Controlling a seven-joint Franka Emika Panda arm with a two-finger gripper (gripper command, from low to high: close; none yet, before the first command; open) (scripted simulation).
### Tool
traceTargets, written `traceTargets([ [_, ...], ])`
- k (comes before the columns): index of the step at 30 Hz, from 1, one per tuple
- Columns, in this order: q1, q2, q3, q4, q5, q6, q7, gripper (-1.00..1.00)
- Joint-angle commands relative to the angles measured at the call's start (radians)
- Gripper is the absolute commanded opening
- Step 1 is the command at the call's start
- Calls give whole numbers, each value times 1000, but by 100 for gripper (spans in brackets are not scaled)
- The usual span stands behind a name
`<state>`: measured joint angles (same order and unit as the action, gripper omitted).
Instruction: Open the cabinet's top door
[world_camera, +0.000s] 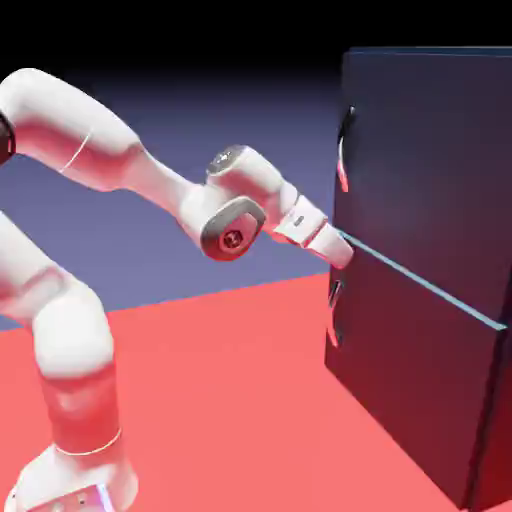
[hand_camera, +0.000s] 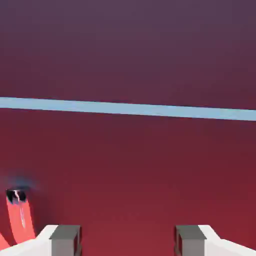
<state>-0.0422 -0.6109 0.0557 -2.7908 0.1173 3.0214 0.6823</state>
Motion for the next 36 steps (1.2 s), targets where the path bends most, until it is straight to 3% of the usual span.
traceTargets([
  [1, -20, -15, 21, 7, 44, -6, -22, 0],
  [36, -724, -546, 744, 257, 1566, -209, -784, 0],
])
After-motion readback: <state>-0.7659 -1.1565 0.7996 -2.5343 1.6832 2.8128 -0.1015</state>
